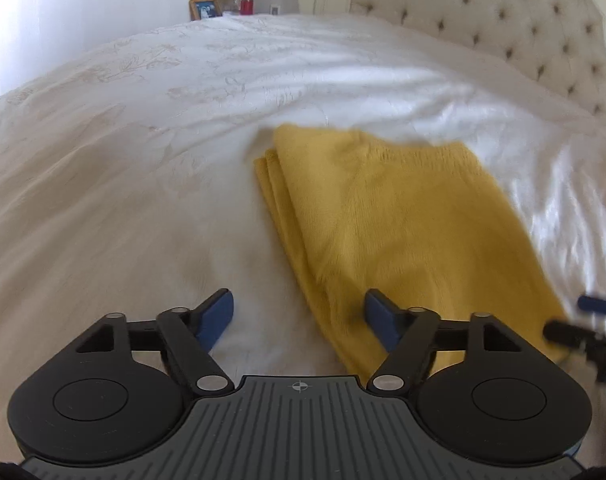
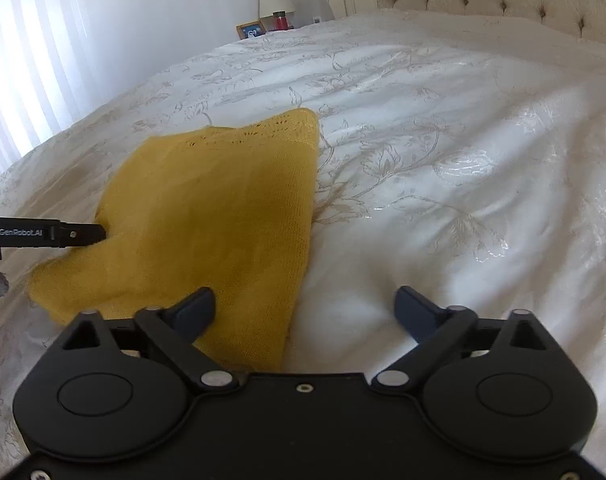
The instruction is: Fold small clothes
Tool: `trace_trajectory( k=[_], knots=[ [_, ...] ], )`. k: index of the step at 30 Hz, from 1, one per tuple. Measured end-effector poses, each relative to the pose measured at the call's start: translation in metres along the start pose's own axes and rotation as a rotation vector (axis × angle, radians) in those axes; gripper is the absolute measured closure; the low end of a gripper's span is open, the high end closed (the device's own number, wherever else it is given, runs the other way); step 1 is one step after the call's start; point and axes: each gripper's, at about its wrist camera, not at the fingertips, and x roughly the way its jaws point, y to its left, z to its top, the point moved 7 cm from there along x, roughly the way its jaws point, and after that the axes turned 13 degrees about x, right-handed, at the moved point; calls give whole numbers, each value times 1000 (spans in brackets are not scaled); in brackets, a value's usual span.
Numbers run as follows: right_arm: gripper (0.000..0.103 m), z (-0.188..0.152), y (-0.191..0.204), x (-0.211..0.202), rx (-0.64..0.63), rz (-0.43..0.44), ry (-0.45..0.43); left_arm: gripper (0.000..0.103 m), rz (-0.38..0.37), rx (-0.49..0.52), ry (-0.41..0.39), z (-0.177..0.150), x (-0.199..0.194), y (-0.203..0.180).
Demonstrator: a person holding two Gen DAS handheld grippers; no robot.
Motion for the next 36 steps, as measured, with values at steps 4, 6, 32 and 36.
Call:
trace_trajectory(
  k=[4, 6, 32, 36],
  knots=[
    [4, -2, 2, -9, -23, -32, -7, 31, 29, 58, 26, -22, -12, -6],
    [4, -1, 3, -17, -21, -39, -23, 31, 26, 23, 27, -27, -22, -2],
    [1, -61, 64, -177, 16, -122, -144, 27, 68, -88, -90, -70, -197, -55],
    [1, -65, 62, -184, 36, -84, -168, 27, 81, -105, -60, -77, -196, -56]
  ],
)
